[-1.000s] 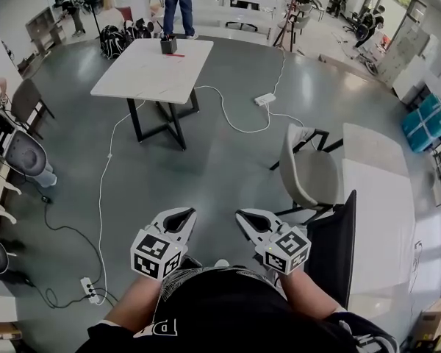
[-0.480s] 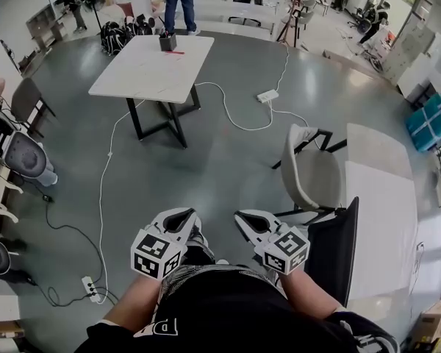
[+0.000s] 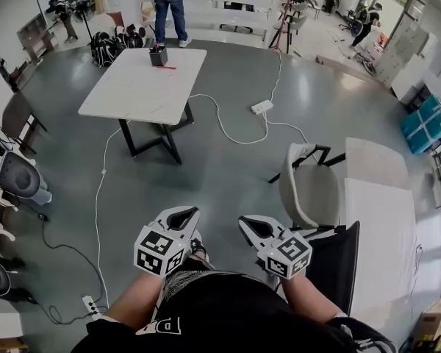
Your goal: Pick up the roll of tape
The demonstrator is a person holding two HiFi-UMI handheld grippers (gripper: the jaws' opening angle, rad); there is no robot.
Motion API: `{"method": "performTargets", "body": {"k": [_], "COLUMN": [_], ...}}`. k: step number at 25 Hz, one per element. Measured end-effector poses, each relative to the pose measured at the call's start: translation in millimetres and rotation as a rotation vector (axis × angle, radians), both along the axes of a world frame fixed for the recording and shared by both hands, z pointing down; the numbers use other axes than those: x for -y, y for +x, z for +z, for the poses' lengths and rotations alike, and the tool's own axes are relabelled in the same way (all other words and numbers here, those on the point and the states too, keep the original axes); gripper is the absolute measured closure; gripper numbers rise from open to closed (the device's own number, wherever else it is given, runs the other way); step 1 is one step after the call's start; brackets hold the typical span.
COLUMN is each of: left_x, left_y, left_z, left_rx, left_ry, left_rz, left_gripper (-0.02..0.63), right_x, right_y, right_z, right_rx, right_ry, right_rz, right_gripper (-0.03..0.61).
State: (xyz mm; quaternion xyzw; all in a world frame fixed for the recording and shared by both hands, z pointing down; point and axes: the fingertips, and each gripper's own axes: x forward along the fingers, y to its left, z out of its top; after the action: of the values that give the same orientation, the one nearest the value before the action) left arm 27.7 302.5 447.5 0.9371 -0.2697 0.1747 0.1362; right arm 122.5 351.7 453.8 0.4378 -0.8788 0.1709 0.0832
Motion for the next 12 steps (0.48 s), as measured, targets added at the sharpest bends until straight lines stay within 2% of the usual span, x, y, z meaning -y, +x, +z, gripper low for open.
{"method": "performTargets", "body": {"k": [7, 12], "left_x": [76.2, 133.7], "left_y": [-9.6, -31.7], "left_z": [-3.3, -5.4], "left_rx": [-0.011, -0.030], "left_ry": [-0.011, -0.011], "left_rz": [0.002, -0.028], "left_gripper": [0.594, 0.594], "right_x": [77.6, 131.4], "right_y": [-9.4, -33.5], "right_z": [-8.0, -10.3], "right_rx": [-0.022, -0.042], "right_ry": [-0.016, -0.023], "right_rz": [0.001, -0.029], "right_gripper": [0.574, 0.574]}}
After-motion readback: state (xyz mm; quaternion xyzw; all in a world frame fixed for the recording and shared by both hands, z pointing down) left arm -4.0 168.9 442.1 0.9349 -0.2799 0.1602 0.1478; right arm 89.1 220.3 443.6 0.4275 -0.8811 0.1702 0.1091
